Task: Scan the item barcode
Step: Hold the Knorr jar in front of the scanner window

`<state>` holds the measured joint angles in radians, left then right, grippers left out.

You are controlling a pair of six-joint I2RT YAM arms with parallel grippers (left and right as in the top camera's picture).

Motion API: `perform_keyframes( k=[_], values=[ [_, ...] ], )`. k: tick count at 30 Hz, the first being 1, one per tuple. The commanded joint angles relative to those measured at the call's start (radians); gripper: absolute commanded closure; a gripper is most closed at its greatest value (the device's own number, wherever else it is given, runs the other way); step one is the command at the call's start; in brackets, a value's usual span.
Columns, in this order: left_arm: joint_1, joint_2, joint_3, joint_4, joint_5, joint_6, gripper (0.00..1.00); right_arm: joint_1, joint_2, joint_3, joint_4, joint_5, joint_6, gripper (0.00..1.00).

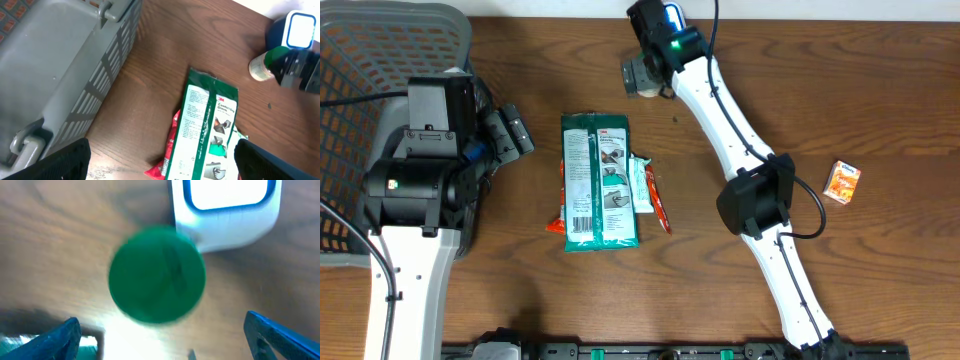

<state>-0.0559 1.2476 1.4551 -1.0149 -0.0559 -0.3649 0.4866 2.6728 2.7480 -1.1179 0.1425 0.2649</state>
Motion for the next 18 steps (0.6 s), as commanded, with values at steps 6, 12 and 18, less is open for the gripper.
perform_keyframes(
  k=[6,12,18],
  values=[
    [0.003,0.0,0.008,-0.002,-0.009,0.013,0.09,-0.008,0.036,-0.006,0.156,0.021,0.034,0.01],
    [0.003,0.0,0.008,-0.002,-0.009,0.013,0.09,-0.008,0.075,-0.01,0.166,0.025,0.034,0.02],
    [0.003,0.0,0.008,-0.002,-0.009,0.013,0.09,-0.008,0.105,-0.01,0.162,0.025,0.033,0.15]
  ],
)
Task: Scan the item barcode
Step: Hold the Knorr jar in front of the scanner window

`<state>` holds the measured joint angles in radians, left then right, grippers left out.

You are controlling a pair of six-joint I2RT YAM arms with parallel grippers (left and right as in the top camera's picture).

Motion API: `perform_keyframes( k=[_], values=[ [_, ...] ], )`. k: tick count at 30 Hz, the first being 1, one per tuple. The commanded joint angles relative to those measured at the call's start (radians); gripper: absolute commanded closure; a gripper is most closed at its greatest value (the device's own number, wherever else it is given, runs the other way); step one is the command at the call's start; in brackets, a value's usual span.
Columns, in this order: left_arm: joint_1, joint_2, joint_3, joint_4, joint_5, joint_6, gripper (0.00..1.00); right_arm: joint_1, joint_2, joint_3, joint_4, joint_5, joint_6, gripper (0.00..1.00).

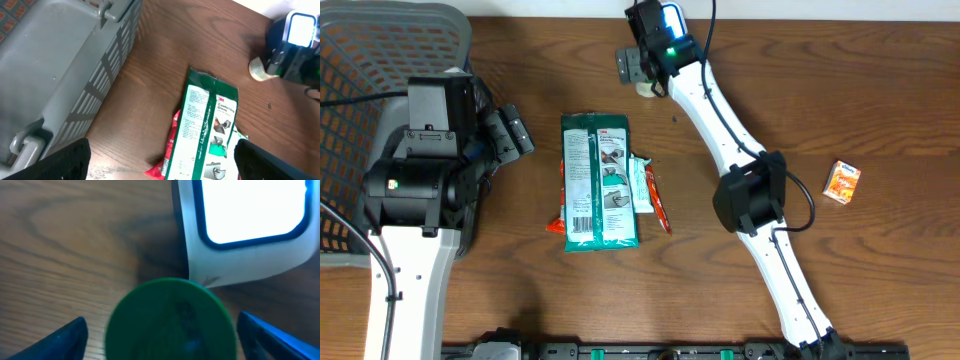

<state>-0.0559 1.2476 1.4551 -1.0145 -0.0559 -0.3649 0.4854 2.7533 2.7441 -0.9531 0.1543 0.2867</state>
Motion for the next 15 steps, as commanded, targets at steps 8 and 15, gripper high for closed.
perform_keyframes(
  k=[8,15],
  values=[
    [0.003,0.0,0.008,-0.002,-0.009,0.013,0.09,-0.007,-0.003,-0.005,-0.034,0.013,0.003,0.38],
    [0.003,0.0,0.008,-0.002,-0.009,0.013,0.09,-0.007,-0.053,-0.003,-0.136,0.014,-0.007,0.48]
  ],
)
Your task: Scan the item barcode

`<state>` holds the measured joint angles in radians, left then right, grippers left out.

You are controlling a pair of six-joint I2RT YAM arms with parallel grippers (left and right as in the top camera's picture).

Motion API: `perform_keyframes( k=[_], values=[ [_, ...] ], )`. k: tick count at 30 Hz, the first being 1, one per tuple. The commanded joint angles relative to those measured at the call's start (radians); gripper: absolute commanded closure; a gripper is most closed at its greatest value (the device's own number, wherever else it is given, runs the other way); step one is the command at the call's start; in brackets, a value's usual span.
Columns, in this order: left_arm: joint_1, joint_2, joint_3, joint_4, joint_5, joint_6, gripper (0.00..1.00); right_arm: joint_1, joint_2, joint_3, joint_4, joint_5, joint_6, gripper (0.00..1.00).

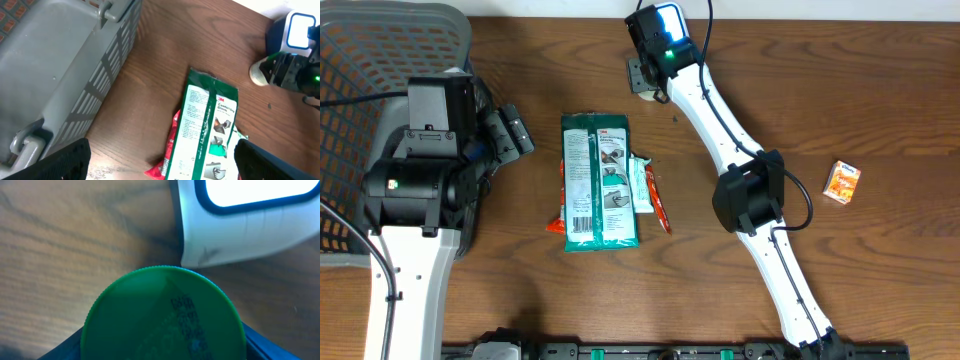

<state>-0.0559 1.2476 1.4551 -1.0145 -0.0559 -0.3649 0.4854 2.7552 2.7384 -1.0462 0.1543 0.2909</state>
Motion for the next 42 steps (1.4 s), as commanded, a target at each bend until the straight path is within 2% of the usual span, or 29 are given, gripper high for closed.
perform_keyframes(
  k=[1,6,13,22,28,35,42],
  values=[
    [0.003,0.0,0.008,-0.002,-0.009,0.013,0.09,-0.007,-0.066,0.003,-0.058,0.014,-0.011,0.49],
    [0.003,0.0,0.008,-0.002,-0.009,0.013,0.09,-0.008,-0.132,0.003,-0.17,0.014,-0.001,0.51],
    [0.003,0.0,0.008,-0.002,-0.009,0.013,0.09,-0.015,-0.221,0.003,-0.414,-0.006,0.085,0.54],
    [0.003,0.0,0.008,-0.002,-0.009,0.013,0.09,-0.014,-0.237,0.003,-0.635,-0.007,0.132,0.53],
    [0.003,0.0,0.008,-0.002,-0.009,0.013,0.09,-0.012,-0.237,0.002,-0.653,-0.105,0.086,0.51],
    [0.003,0.0,0.008,-0.002,-0.009,0.013,0.08,-0.003,-0.248,0.002,-0.653,-0.137,0.086,0.54],
    [0.003,0.0,0.008,-0.002,-0.009,0.013,0.09,0.033,-0.377,-0.025,-0.653,-0.137,0.06,0.51]
  ],
)
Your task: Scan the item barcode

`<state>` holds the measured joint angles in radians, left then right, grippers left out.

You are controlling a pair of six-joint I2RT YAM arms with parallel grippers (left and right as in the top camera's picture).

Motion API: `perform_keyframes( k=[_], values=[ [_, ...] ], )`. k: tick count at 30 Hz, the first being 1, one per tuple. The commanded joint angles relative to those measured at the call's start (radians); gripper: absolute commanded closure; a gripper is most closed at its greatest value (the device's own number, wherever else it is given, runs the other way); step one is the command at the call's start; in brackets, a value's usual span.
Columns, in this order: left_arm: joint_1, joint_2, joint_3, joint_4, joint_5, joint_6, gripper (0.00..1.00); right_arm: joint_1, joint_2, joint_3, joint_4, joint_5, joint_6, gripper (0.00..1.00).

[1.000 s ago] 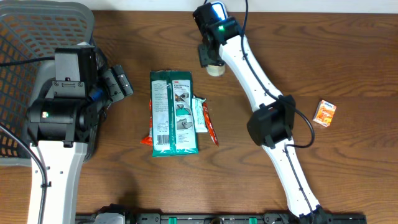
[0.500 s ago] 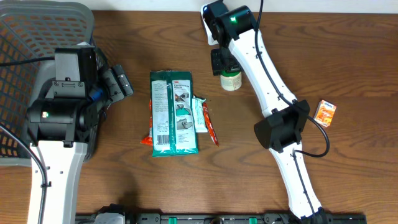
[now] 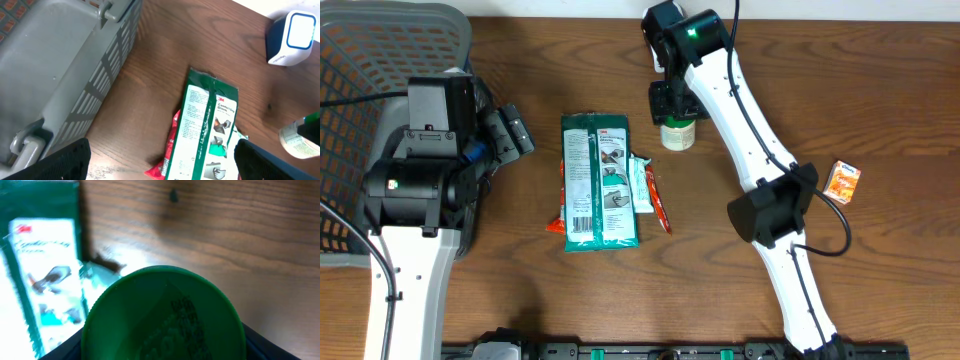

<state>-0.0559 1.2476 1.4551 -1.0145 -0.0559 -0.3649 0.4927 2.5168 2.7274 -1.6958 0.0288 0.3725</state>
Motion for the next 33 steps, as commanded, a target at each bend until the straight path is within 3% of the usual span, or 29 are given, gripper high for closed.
perform_keyframes(
  k=[1,13,22,28,33],
  values=[
    [0.003,0.0,0.008,-0.002,-0.009,0.013,0.09,0.025,-0.191,-0.066,-0.003,-0.012,-0.022,0.52],
    [0.003,0.0,0.008,-0.002,-0.009,0.013,0.09,0.025,-0.572,-0.666,0.077,0.177,0.156,0.53],
    [0.003,0.0,0.008,-0.002,-0.009,0.013,0.09,0.023,-0.79,-1.16,0.478,0.183,0.366,0.66],
    [0.003,0.0,0.008,-0.002,-0.009,0.013,0.09,0.023,-0.809,-1.39,0.718,0.183,0.556,0.68],
    [0.003,0.0,0.008,-0.002,-0.008,0.013,0.09,0.024,-0.809,-1.552,0.917,0.185,0.71,0.78]
  ],
)
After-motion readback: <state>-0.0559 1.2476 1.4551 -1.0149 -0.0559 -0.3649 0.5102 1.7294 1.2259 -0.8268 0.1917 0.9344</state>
